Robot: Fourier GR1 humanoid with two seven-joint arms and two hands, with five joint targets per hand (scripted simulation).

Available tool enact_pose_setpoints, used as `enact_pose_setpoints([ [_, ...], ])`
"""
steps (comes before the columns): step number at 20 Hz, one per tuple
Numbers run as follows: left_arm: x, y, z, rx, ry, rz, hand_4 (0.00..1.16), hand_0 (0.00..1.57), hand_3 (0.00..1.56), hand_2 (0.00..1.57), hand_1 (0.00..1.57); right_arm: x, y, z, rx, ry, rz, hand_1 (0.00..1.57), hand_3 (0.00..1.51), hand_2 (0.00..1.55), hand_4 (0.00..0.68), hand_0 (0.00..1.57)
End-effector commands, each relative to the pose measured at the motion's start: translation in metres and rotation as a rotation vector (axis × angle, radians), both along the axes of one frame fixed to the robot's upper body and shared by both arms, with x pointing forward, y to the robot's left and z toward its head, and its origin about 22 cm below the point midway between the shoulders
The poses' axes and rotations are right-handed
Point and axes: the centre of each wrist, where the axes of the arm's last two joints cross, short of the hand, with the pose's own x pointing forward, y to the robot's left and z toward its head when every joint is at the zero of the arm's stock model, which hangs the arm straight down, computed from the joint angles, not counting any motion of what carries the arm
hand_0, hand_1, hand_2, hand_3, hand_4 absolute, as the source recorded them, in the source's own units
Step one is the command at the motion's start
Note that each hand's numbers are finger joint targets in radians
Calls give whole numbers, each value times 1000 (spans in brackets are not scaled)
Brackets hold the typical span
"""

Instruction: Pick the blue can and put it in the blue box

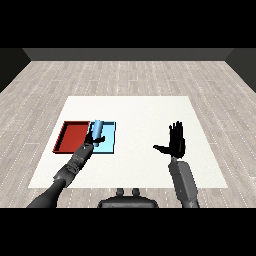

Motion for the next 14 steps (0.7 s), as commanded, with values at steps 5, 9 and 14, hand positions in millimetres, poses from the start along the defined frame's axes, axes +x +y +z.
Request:
enact_pose_setpoints([
  [5,-7,-1,-9,39,41,-29,0,0,0,0,0,5,-3,-6,13,-23,8,0,0,0,0,0],
  [9,10,-8,10,7,-59,2,0,0,0,0,0,7,17,13,15,-17,11,0,0,0,0,0],
  [14,13,-1,19,-61,-380,-59,0,0,0,0,0,-10,4,-8,-42,-11,68,0,0,0,0,0],
])
